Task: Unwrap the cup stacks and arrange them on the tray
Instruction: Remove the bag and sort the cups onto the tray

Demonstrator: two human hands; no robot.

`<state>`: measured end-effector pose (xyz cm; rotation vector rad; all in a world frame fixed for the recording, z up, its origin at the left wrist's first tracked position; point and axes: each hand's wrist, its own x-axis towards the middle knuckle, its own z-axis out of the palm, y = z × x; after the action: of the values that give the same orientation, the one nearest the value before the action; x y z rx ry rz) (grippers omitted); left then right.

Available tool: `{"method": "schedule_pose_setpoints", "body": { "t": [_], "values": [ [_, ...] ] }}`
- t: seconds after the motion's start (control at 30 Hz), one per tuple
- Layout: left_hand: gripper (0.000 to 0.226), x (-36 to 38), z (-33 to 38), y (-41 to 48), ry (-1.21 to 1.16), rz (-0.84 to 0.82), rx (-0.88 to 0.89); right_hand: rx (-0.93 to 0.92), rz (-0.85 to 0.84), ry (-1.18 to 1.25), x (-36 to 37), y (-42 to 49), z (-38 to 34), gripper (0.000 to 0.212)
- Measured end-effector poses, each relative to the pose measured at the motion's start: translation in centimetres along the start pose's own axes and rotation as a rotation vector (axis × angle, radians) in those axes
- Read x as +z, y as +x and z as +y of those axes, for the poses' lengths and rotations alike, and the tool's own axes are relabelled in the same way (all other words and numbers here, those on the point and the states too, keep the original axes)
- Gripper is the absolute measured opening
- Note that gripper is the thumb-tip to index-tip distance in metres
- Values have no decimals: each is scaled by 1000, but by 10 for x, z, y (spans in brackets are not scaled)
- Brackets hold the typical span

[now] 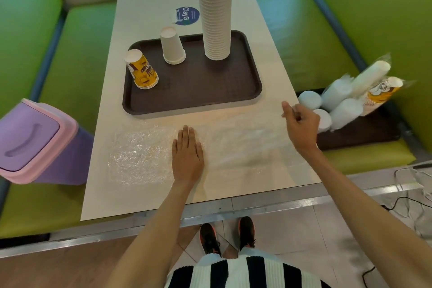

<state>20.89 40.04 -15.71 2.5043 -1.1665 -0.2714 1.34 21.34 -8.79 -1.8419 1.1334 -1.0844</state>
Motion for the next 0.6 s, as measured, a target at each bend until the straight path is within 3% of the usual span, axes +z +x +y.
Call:
{"method": "schedule_pose_setpoints", "body": {
  "t": [0.1,0.2,0.27,0.33,0.43,0.5,0.6],
  "values": [
    [75,1,0,0,10,4,4,191,-173,-6,-20,-2,11,40],
    [75,3,0,0,27,-7,14,770,-349,219,-21,18,-5,68],
    [75,4,-1,0,35,-14,18,958,-504,214,-20,38,-13,86],
    [75,3,-1,0,41,-17,21,990,-623,165,-17,55,-20,86],
    [74,1,0,0,52,-24,29,930,-699,5,-3,68,-26,60],
    [74,2,0,1,56,-29,30,866,-611,-4,6,70,-28,40],
    [75,2,1,1,64,-30,10,744,-397,70,7,65,-20,36]
  ]
}}
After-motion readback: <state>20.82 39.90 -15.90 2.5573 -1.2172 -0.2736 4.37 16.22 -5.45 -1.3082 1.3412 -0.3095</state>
